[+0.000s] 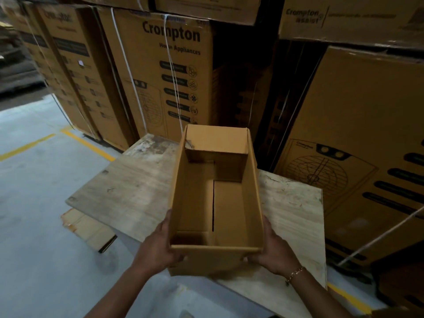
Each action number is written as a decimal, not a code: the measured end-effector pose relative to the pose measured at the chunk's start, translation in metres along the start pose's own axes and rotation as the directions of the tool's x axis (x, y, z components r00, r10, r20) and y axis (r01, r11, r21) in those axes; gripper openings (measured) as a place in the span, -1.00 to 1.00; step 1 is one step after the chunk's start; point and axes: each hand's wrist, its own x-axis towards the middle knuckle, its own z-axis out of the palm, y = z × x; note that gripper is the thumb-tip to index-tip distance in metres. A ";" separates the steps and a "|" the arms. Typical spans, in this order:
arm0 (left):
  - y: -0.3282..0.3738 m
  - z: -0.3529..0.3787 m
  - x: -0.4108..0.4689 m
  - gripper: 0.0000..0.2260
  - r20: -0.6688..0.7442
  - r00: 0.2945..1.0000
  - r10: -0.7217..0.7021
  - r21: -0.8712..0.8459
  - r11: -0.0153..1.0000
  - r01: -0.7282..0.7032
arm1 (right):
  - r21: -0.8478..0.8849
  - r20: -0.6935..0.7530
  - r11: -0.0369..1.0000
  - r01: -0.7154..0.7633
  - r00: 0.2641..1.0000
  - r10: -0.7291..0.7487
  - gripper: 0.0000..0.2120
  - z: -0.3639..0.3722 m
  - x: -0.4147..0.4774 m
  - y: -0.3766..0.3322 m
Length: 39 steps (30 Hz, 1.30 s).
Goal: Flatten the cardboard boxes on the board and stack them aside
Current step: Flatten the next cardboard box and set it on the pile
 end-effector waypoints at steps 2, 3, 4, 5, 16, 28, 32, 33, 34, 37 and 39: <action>-0.002 -0.004 0.001 0.30 0.056 0.998 -0.015 0.020 1.000 0.013 | -0.031 0.062 0.999 -0.032 0.998 0.034 0.41 -0.005 0.002 0.001; -0.002 -0.009 0.004 0.28 0.105 0.994 -0.036 0.013 0.999 0.035 | -0.053 0.106 0.997 -0.052 0.993 0.057 0.42 -0.008 0.003 0.002; -0.003 -0.014 0.009 0.25 0.149 0.987 -0.062 -0.023 0.998 0.066 | -0.062 0.151 0.996 -0.068 0.986 0.076 0.42 -0.012 0.005 0.003; -0.006 -0.019 0.017 0.21 0.169 0.982 -0.083 -0.063 0.993 0.095 | -0.041 0.197 0.995 -0.091 0.976 0.097 0.39 -0.017 0.008 0.003; 0.022 -0.065 0.232 -0.08 -0.056 0.984 -0.167 0.174 0.969 0.174 | 0.372 0.028 0.926 -0.065 0.998 0.058 -0.37 -0.051 0.163 -0.101; 0.018 -0.055 0.257 -0.25 -0.195 0.973 -0.125 0.140 0.978 0.154 | 0.892 -0.265 0.425 0.158 0.942 0.205 -0.51 -0.049 0.329 -0.150; 0.026 -0.047 0.259 -0.16 -0.156 0.980 -0.120 0.131 0.981 0.141 | 0.079 -0.533 0.993 0.092 0.845 -0.036 -0.30 -0.096 0.383 -0.143; 0.026 -0.046 0.260 -0.16 -0.151 0.982 -0.114 0.124 0.983 0.134 | -0.126 -0.517 0.992 0.024 0.852 -0.086 -0.29 -0.109 0.400 -0.135; 0.026 -0.045 0.260 -0.16 -0.153 0.982 -0.109 0.118 0.985 0.128 | -0.279 -0.482 0.959 -0.045 0.871 -0.099 -0.28 -0.120 0.416 -0.127; 0.020 -0.045 0.262 -0.20 -0.184 0.978 -0.094 0.088 0.990 0.112 | -0.507 -0.376 0.839 -0.197 0.927 -0.010 -0.27 -0.137 0.451 -0.105; 0.016 -0.045 0.264 -0.22 -0.204 0.975 -0.082 0.077 0.992 0.100 | -0.553 -0.335 0.803 -0.221 0.942 0.029 -0.35 -0.140 0.461 -0.099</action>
